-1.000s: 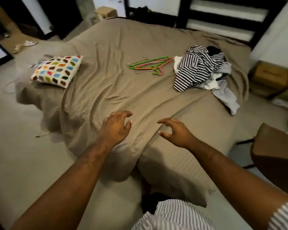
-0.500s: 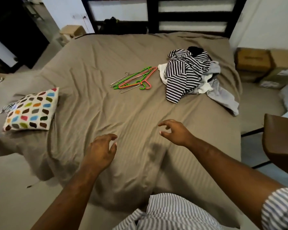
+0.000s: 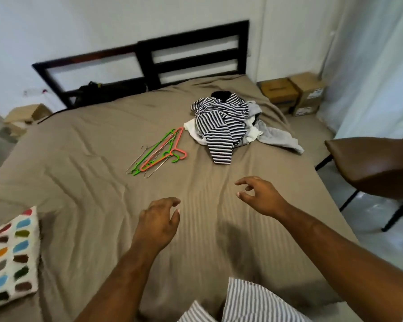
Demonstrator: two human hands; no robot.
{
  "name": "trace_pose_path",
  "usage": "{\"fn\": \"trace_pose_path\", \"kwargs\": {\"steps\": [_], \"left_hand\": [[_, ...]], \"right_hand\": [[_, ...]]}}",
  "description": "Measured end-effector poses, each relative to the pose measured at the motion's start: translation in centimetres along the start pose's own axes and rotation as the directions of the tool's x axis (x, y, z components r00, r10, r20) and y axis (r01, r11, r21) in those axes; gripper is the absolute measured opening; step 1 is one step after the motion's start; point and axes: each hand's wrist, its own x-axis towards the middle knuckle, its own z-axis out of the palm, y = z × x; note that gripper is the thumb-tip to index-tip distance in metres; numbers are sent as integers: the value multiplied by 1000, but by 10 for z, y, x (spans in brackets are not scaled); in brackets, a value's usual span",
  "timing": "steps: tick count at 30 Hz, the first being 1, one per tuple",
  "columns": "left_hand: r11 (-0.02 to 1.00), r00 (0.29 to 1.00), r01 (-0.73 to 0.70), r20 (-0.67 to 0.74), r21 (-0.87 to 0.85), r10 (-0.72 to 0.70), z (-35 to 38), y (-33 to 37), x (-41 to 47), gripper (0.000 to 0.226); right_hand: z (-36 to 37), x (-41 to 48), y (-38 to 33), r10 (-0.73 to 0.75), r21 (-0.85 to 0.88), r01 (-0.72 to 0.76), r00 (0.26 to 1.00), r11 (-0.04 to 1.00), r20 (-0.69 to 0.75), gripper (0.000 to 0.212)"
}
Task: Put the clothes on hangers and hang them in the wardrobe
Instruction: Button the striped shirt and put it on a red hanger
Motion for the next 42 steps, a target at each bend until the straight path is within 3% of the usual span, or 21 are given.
{"fn": "trace_pose_path", "kwargs": {"steps": [8, 14, 21, 25, 29, 36, 42], "left_hand": [[972, 973, -229, 29, -49, 230, -35, -83, 14, 36], [947, 945, -317, 67, -52, 320, -41, -83, 39, 32], [922, 920, -371, 179, 114, 348, -32, -53, 105, 39], [883, 901, -407, 259, 234, 347, -18, -26, 147, 38], [849, 869, -467, 306, 246, 389, -8, 24, 180, 38], [825, 827, -543, 269, 155, 494, -5, 108, 199, 35], [782, 815, -571, 60, 250, 576, -2, 158, 202, 23]], "right_hand": [[49, -49, -77, 183, 17, -184, 962, 983, -200, 34], [59, -63, -100, 244, 38, -246, 910, 969, -334, 34], [51, -37, -75, 332, -16, -353, 893, 936, -303, 49], [46, -4, -49, 393, 69, -392, 865, 917, -311, 51], [37, 4, -31, 457, 176, -422, 834, 889, -309, 53], [1, -33, -5, 545, 283, -469, 765, 837, -343, 50], [-8, -34, 12, 583, 368, -454, 680, 811, -446, 51]]}}
